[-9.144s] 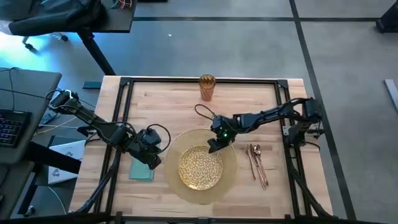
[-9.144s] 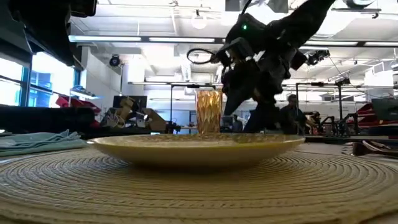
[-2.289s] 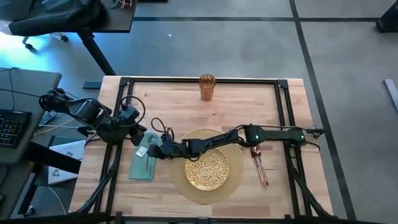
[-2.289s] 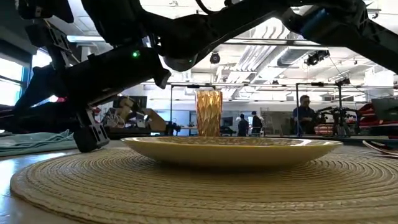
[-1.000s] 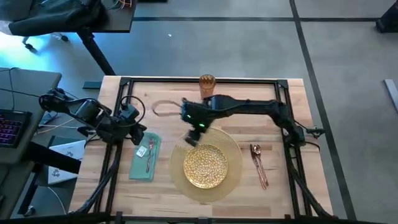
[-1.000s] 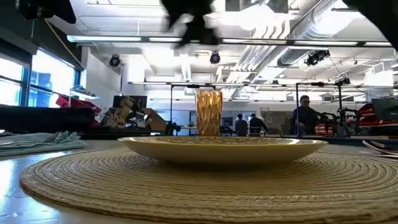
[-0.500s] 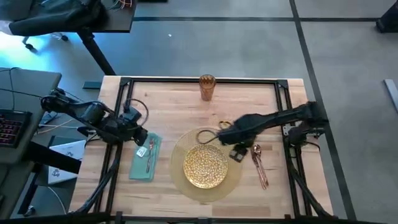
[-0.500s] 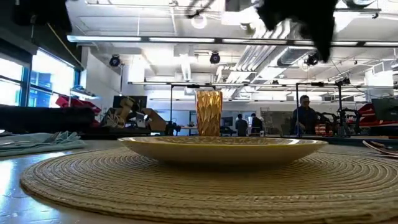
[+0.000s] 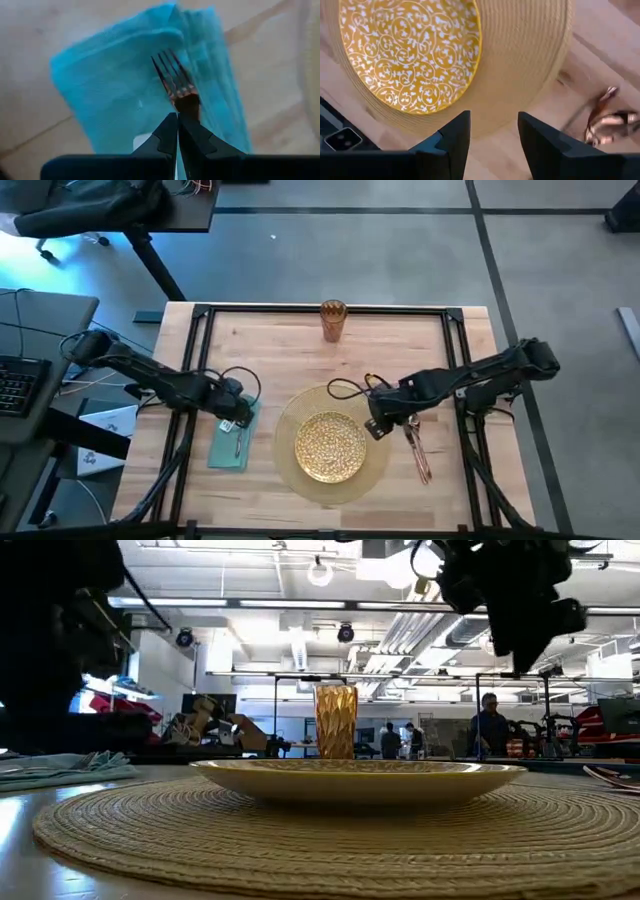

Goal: Set table place
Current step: Adjust the blue table napkin and the brown placemat on the table, then put the bronze spoon on the brown placemat to the right of the yellow plate

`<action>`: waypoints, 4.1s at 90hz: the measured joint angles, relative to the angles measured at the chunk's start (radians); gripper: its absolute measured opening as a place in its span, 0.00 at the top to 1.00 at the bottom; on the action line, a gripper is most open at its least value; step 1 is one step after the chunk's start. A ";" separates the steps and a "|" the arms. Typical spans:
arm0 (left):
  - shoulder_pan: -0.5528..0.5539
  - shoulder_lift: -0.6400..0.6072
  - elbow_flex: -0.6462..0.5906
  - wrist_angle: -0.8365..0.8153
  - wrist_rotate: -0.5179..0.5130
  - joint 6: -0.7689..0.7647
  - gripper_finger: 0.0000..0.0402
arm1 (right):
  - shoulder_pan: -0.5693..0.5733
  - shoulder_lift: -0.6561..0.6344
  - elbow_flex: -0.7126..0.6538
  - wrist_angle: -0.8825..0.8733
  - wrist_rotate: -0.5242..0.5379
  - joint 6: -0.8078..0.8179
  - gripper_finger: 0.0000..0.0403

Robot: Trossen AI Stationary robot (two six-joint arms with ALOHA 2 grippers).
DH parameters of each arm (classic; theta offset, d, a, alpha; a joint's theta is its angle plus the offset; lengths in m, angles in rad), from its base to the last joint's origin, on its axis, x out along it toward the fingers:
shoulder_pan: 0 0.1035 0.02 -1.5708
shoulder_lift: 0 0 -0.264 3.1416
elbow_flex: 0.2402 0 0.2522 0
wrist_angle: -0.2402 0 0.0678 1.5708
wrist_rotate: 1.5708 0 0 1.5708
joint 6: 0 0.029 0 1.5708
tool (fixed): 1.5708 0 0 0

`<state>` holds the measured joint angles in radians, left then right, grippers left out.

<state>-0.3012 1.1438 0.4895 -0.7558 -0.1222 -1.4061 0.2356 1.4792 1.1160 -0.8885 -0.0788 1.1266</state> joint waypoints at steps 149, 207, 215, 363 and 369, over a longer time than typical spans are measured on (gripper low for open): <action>-0.147 0.350 0.132 0.384 0.027 -0.321 1.00 | -0.038 0.142 -0.396 0.622 -0.184 0.175 0.63; -0.144 0.217 0.222 0.303 -0.093 -0.155 1.00 | 0.063 -0.125 -0.212 -0.015 -0.114 0.104 0.63; -0.138 0.217 0.224 0.302 -0.122 -0.151 1.00 | 0.114 -0.190 -0.295 -0.039 -0.089 0.215 0.63; -0.083 0.136 0.225 0.335 0.024 0.168 1.00 | 0.126 -0.005 -0.394 0.630 0.087 0.805 1.00; -0.083 0.113 0.225 0.332 0.020 0.195 1.00 | 0.116 0.049 -0.366 0.629 0.085 0.805 1.00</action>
<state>-0.3846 1.2564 0.7143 -0.4240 -0.1020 -1.2114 0.3511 1.5284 0.7499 -0.2597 0.0066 1.9314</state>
